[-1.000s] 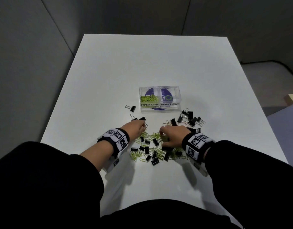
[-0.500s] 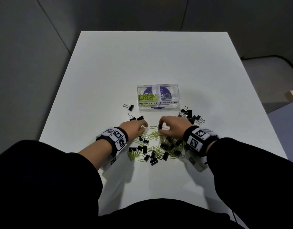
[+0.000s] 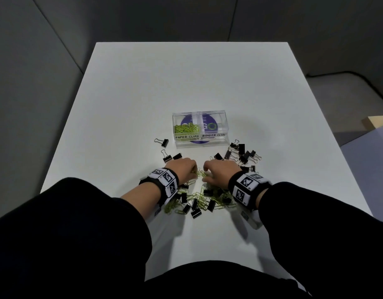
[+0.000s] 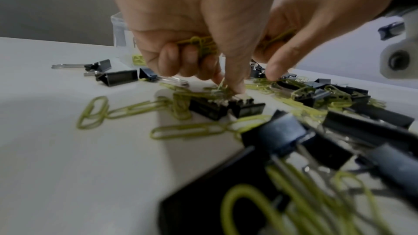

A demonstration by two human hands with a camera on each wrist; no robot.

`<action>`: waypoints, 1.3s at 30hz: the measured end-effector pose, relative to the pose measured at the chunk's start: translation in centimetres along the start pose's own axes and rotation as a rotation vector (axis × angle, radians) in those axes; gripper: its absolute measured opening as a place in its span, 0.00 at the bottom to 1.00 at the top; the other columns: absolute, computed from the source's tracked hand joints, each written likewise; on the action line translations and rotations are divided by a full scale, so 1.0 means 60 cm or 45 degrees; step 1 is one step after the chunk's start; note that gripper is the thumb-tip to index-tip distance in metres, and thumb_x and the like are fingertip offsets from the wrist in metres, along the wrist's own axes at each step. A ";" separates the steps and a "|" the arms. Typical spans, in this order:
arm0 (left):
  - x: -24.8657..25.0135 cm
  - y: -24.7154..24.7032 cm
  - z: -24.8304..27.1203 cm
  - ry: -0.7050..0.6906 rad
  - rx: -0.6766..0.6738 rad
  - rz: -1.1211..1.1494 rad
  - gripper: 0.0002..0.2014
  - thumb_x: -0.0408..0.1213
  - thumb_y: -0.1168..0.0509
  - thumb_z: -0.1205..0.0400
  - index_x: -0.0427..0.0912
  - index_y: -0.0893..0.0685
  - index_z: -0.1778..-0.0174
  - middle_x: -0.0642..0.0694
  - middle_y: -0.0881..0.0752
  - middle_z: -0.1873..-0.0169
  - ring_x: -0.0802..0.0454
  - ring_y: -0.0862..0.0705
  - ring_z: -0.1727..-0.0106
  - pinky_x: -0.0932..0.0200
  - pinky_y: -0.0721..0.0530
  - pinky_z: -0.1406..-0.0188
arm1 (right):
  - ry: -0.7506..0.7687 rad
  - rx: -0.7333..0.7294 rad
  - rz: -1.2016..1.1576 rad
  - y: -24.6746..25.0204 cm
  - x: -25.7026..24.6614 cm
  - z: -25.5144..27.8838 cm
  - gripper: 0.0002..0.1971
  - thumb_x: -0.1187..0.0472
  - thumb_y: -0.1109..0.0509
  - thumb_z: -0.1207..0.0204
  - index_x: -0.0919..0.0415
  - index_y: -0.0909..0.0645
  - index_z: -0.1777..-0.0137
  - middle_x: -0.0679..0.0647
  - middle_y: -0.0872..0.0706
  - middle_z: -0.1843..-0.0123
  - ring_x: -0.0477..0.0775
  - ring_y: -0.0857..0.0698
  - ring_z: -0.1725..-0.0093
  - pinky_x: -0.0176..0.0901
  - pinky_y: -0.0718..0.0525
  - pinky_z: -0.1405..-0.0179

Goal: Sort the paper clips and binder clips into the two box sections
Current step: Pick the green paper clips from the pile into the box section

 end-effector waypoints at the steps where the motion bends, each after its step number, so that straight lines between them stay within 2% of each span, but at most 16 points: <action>1: 0.001 0.000 -0.001 -0.007 -0.010 -0.011 0.13 0.46 0.38 0.18 0.43 0.21 0.42 0.45 0.17 0.43 0.46 0.18 0.42 0.55 0.22 0.48 | -0.003 -0.030 0.025 -0.008 -0.006 -0.003 0.18 0.49 0.37 0.21 0.60 0.26 0.37 0.55 0.17 0.40 0.58 0.16 0.43 0.50 0.20 0.49; 6: 0.004 -0.003 -0.001 0.001 -0.034 -0.029 0.12 0.42 0.40 0.17 0.41 0.19 0.43 0.41 0.18 0.42 0.43 0.18 0.41 0.51 0.20 0.45 | -0.092 0.016 -0.011 -0.018 -0.005 -0.015 0.13 0.55 0.41 0.18 0.64 0.27 0.41 0.59 0.16 0.44 0.62 0.16 0.46 0.50 0.21 0.53; 10: 0.000 -0.014 0.005 0.006 -0.046 -0.025 0.14 0.41 0.46 0.14 0.39 0.23 0.38 0.39 0.24 0.39 0.41 0.22 0.39 0.50 0.23 0.43 | -0.064 0.025 0.050 -0.017 -0.008 -0.020 0.12 0.59 0.43 0.18 0.65 0.26 0.42 0.60 0.15 0.45 0.63 0.15 0.47 0.50 0.21 0.55; 13: -0.011 -0.011 0.006 0.041 -0.058 0.129 0.13 0.38 0.45 0.15 0.38 0.24 0.39 0.39 0.25 0.38 0.41 0.22 0.39 0.49 0.24 0.39 | -0.020 0.014 0.046 -0.012 -0.010 -0.020 0.11 0.59 0.44 0.18 0.64 0.25 0.43 0.59 0.14 0.46 0.63 0.16 0.48 0.51 0.20 0.53; 16: -0.028 0.017 0.009 0.065 -0.012 0.309 0.10 0.36 0.46 0.14 0.35 0.24 0.43 0.40 0.22 0.45 0.42 0.20 0.46 0.54 0.24 0.46 | 0.036 0.100 -0.030 0.024 -0.008 -0.017 0.12 0.56 0.44 0.17 0.61 0.24 0.43 0.57 0.15 0.46 0.60 0.16 0.49 0.49 0.20 0.54; 19: -0.051 0.051 0.015 0.069 0.017 0.395 0.07 0.35 0.48 0.14 0.40 0.26 0.47 0.45 0.20 0.55 0.48 0.20 0.53 0.57 0.21 0.52 | 0.039 0.193 -0.233 0.077 0.000 -0.023 0.10 0.56 0.45 0.16 0.61 0.26 0.46 0.53 0.21 0.51 0.55 0.21 0.59 0.44 0.25 0.61; 22: -0.082 0.102 0.017 0.092 0.116 0.494 0.08 0.33 0.48 0.13 0.39 0.25 0.44 0.47 0.21 0.54 0.51 0.22 0.53 0.61 0.24 0.56 | 0.010 0.217 -0.492 0.121 0.013 -0.053 0.08 0.58 0.47 0.15 0.60 0.33 0.54 0.50 0.30 0.60 0.49 0.29 0.67 0.43 0.31 0.64; 24: -0.101 0.141 0.010 0.109 0.193 0.507 0.10 0.32 0.48 0.13 0.36 0.24 0.41 0.45 0.20 0.54 0.51 0.23 0.54 0.62 0.28 0.61 | 0.011 0.213 -0.607 0.141 0.018 -0.077 0.08 0.60 0.48 0.15 0.61 0.34 0.55 0.52 0.27 0.60 0.54 0.26 0.63 0.47 0.28 0.60; 26: -0.116 0.174 -0.001 0.118 0.247 0.495 0.10 0.32 0.48 0.14 0.35 0.24 0.41 0.41 0.18 0.52 0.51 0.23 0.55 0.62 0.27 0.64 | -0.003 0.223 -0.665 0.157 0.021 -0.099 0.07 0.60 0.47 0.15 0.64 0.31 0.49 0.57 0.21 0.58 0.56 0.22 0.59 0.48 0.26 0.57; 28: -0.129 0.200 -0.017 0.138 0.282 0.481 0.11 0.31 0.48 0.14 0.34 0.23 0.42 0.38 0.16 0.48 0.50 0.23 0.54 0.61 0.28 0.56 | -0.033 0.277 -0.697 0.173 0.022 -0.122 0.11 0.61 0.45 0.16 0.67 0.28 0.42 0.59 0.19 0.58 0.56 0.21 0.59 0.46 0.23 0.58; 31: -0.145 0.225 -0.043 0.185 0.312 0.469 0.11 0.30 0.48 0.14 0.35 0.22 0.41 0.37 0.15 0.46 0.46 0.20 0.50 0.58 0.26 0.50 | -0.074 0.346 -0.626 0.191 0.015 -0.159 0.13 0.60 0.43 0.16 0.68 0.24 0.41 0.63 0.15 0.53 0.61 0.18 0.55 0.45 0.23 0.57; 34: -0.149 0.229 -0.065 0.211 0.292 0.465 0.11 0.30 0.46 0.15 0.34 0.20 0.42 0.37 0.15 0.44 0.44 0.18 0.42 0.60 0.25 0.48 | -0.060 0.244 -0.512 0.176 0.000 -0.189 0.14 0.58 0.40 0.17 0.67 0.20 0.43 0.62 0.13 0.46 0.61 0.16 0.50 0.50 0.18 0.49; 36: -0.144 0.229 -0.077 0.188 0.292 0.434 0.11 0.30 0.43 0.16 0.34 0.19 0.41 0.38 0.15 0.42 0.44 0.18 0.40 0.60 0.25 0.44 | -0.033 0.214 -0.521 0.166 -0.003 -0.191 0.14 0.58 0.39 0.18 0.65 0.19 0.40 0.61 0.13 0.43 0.60 0.15 0.45 0.51 0.18 0.42; 39: -0.126 0.230 -0.093 0.129 0.309 0.364 0.12 0.31 0.41 0.16 0.34 0.18 0.40 0.39 0.16 0.40 0.44 0.19 0.38 0.57 0.25 0.39 | -0.019 0.369 -0.612 0.186 0.012 -0.169 0.15 0.62 0.40 0.18 0.64 0.19 0.37 0.61 0.13 0.40 0.60 0.16 0.42 0.51 0.19 0.39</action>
Point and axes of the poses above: each hand's wrist, its own z-axis away from the middle knuckle, its own y-axis out of the back of the hand, x = y × z, the point moved 8 cm from there along -z, towards the middle knuckle
